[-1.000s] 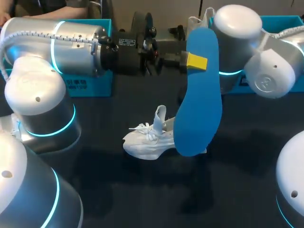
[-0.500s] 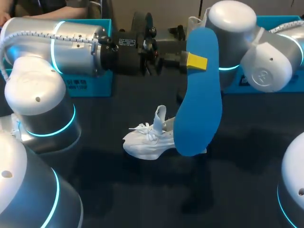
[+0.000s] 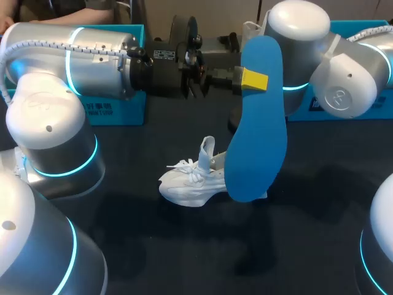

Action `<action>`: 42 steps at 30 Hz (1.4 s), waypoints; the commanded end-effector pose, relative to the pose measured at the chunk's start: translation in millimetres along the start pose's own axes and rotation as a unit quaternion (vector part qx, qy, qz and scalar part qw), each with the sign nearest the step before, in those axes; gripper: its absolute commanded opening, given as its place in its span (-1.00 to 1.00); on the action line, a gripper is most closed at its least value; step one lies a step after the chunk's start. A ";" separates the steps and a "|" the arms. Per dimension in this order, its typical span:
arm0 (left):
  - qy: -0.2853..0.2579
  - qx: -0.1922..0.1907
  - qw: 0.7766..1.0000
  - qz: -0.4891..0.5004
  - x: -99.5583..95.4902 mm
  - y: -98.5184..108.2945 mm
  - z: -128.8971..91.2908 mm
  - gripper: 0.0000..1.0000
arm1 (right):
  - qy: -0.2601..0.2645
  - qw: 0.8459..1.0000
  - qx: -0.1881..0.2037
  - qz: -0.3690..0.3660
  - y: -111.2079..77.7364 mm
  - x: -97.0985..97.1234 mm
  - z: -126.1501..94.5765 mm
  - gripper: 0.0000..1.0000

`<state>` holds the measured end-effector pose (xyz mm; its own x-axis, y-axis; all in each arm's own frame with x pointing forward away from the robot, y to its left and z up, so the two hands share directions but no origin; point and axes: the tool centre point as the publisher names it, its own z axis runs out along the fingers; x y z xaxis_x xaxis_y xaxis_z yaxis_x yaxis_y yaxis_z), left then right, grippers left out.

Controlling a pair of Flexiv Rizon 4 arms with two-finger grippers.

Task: Take the shoe out of the shoebox, open the shoe tongue, remove and reinsert the insole, then place the shoe into the shoebox

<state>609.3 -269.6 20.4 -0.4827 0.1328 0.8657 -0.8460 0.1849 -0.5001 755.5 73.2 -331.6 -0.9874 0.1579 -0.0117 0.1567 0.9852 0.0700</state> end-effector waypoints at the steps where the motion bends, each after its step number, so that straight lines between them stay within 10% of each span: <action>1: -0.001 0.000 1.000 0.000 -0.1 0.6 0.5 -1.00 | 0.001 1.000 0.014 0.001 9.8 -9.9 -1.9 1.00; 26: -0.001 0.000 1.000 0.000 -0.1 0.6 0.5 -1.00 | 0.012 0.999 -0.018 -0.034 47.6 -38.9 68.4 1.00; 31: -0.001 0.000 1.000 0.000 -0.1 0.6 0.5 -1.00 | 0.023 0.999 -0.015 -0.032 45.8 -38.8 77.7 -0.42; 38: -0.001 0.000 1.000 0.000 -0.1 0.6 0.5 -1.00 | 0.029 0.999 -0.009 -0.028 43.5 -36.8 78.2 -1.00; 42: -0.001 0.000 1.000 0.000 -0.1 0.6 0.5 -1.00 | 0.040 0.999 -0.007 -0.022 41.3 -34.0 83.1 -1.00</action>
<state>609.3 -269.5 20.4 -0.4827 0.1328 0.8657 -0.8460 0.1849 -0.5001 795.0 113.9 -405.7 -0.9926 0.1063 0.0587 0.1112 0.9899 0.0877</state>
